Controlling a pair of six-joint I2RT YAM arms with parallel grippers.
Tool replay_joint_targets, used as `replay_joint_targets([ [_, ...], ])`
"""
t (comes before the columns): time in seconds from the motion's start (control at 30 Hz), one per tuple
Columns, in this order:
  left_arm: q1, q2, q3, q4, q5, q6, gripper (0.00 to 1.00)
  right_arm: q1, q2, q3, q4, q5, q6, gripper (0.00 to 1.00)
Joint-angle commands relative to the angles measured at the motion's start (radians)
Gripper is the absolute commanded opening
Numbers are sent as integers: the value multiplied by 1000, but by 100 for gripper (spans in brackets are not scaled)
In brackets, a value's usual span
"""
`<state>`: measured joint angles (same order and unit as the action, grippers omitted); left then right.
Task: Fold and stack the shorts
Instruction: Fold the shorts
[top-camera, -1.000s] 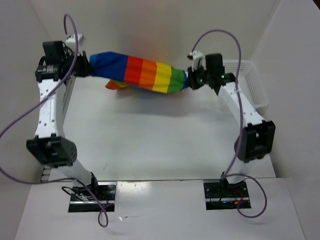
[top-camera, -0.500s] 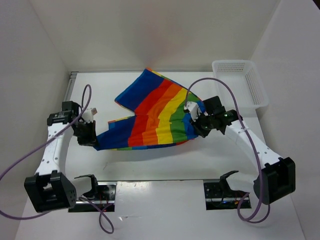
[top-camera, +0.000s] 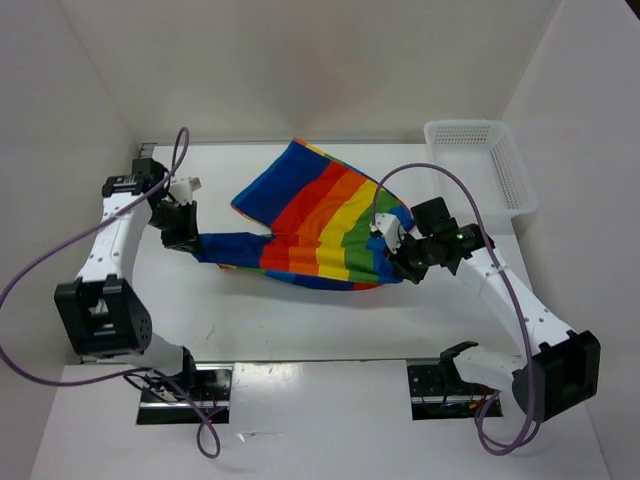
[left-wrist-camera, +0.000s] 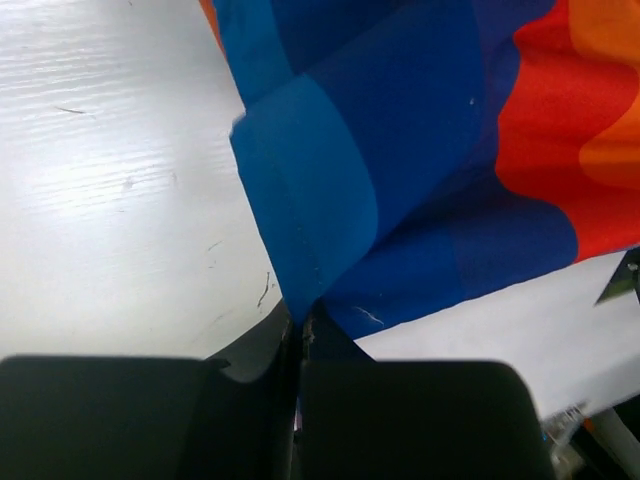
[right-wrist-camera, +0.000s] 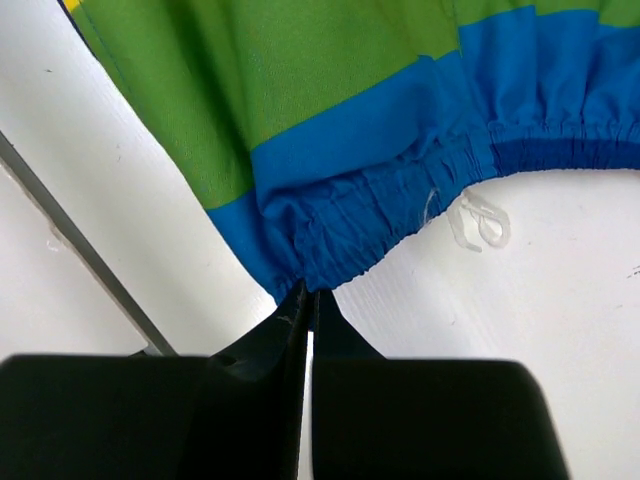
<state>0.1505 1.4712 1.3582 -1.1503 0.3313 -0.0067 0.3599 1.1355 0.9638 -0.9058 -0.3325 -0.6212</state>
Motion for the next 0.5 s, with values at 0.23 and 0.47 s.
replay_joint_targets([
  [0.23, -101, 412, 688, -22, 110, 7, 0, -53, 191, 302, 33, -167, 122, 0],
  [0.47, -218, 881, 1500, -118, 5, 7, 0, -381, 381, 377, 123, -397, 357, 0],
])
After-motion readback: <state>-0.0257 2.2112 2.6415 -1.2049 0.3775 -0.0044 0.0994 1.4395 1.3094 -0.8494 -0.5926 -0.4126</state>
